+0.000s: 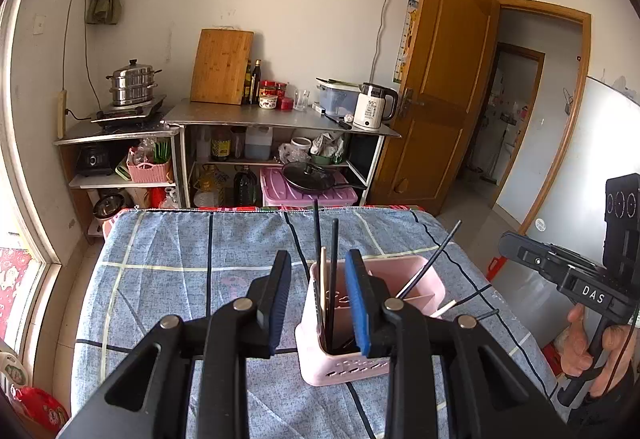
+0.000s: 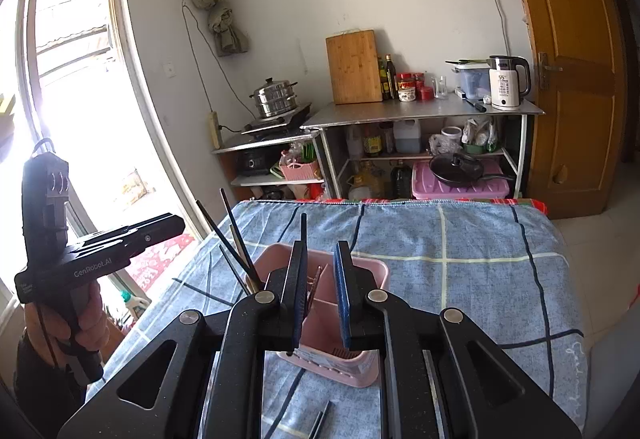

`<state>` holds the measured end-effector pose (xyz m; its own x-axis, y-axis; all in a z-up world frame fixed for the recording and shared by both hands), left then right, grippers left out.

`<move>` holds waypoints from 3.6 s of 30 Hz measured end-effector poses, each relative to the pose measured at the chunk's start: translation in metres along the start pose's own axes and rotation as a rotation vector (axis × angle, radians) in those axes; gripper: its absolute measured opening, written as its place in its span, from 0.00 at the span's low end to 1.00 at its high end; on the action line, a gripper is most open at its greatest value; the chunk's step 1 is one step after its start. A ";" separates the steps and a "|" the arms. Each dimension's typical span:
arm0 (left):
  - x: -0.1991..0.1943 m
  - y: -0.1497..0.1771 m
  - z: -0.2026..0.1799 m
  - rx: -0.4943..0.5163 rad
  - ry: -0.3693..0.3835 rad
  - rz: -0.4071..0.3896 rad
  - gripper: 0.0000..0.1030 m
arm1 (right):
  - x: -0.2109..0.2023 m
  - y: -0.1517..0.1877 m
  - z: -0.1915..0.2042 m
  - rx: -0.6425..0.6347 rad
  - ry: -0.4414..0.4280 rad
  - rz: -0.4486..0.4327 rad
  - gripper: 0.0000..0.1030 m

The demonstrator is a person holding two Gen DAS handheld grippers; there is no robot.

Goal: Organize utensils
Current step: 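Open the left gripper over the basket while the right gripper releases its chopstick, then move both grippers down to the last black chopsticks lying on the cloth, then close the left gripper on a black chopstick while the right gripper grasps the other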

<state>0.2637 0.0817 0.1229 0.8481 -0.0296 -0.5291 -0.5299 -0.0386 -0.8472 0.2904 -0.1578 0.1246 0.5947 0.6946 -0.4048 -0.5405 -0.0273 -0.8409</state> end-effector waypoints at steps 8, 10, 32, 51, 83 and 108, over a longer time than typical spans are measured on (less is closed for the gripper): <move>-0.041 0.042 0.001 -0.006 0.023 -0.030 0.31 | -0.048 0.037 0.011 -0.021 0.006 -0.034 0.14; -0.050 0.054 -0.001 -0.013 0.037 -0.033 0.31 | -0.058 0.048 0.013 -0.016 0.006 -0.034 0.14; -0.065 0.169 -0.019 0.001 0.046 0.091 0.38 | -0.087 0.157 0.008 0.084 0.013 0.053 0.14; -0.036 0.201 -0.033 0.000 0.056 0.189 0.38 | -0.030 0.198 0.003 0.119 0.002 0.205 0.14; 0.019 0.216 -0.085 0.043 0.108 0.356 0.38 | 0.008 0.232 -0.009 0.044 0.098 0.395 0.10; 0.053 0.210 -0.108 0.258 -0.001 0.397 0.11 | -0.013 0.216 -0.054 0.100 0.187 0.386 0.12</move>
<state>0.1968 -0.0363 -0.0780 0.5800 0.0092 -0.8146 -0.7950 0.2245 -0.5635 0.1977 -0.2111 -0.0711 0.4306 0.5046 -0.7483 -0.7935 -0.1833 -0.5802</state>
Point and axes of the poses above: each gripper's, at about its wrist camera, not at the fingertips, and x roughly the way its jaws point, z to its left, y to its underside, the point moved 3 cm from there along x, roughly the way its jaws point, and after that the axes turned 15 degrees about -y, right-handed, at the moved point
